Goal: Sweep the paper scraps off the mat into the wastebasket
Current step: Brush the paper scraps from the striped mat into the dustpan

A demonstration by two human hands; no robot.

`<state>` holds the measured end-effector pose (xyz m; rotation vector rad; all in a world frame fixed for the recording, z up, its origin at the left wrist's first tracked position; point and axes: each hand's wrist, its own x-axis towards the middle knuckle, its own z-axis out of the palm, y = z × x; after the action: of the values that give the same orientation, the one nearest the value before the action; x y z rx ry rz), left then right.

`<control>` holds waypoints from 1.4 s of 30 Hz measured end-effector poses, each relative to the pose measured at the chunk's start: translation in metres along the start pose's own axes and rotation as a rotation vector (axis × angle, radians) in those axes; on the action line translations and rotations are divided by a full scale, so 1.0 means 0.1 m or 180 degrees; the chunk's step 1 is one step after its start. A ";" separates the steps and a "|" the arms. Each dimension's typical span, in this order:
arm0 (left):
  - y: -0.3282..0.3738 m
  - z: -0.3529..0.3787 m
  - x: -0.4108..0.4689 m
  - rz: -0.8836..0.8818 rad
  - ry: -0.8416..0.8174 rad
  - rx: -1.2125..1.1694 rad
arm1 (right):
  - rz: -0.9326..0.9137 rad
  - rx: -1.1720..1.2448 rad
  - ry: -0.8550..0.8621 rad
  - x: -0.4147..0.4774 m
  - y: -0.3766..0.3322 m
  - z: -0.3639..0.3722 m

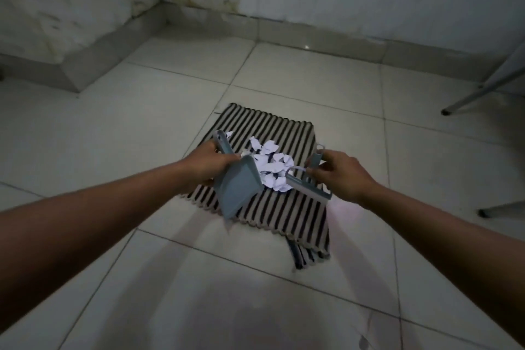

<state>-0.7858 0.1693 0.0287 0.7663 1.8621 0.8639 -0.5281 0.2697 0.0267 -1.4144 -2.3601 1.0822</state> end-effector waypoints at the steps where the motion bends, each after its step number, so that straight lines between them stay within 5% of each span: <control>1: -0.07 0.04 0.02 -0.0054 0.0050 -0.0094 | -0.0108 -0.0122 0.0111 0.08 0.07 0.06; 15: -1.42 0.86 -0.33 -0.0462 0.2209 -0.2119 | -0.0985 -0.0421 -0.0106 -0.20 0.37 0.66; 19: -1.56 0.83 -0.38 -0.0518 0.2207 -0.2609 | -0.0726 -0.0260 0.0398 0.03 0.44 0.54; 26: -1.53 0.94 -0.45 -0.0601 0.2185 -0.2843 | -0.1064 -0.0330 -0.0303 -0.27 0.33 0.97; 33: -1.64 0.89 -0.46 -0.0762 0.2151 -0.3261 | -0.0969 -0.0149 0.0155 0.00 0.24 0.89; 42: -1.67 0.87 -0.36 -0.0809 0.2007 -0.3353 | -0.1201 -0.0142 -0.0725 -0.18 -0.09 1.41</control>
<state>-0.7180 0.0688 -0.1194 -0.4341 1.5888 1.8033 -0.5940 0.1829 -0.0644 -0.8389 -2.6761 1.1350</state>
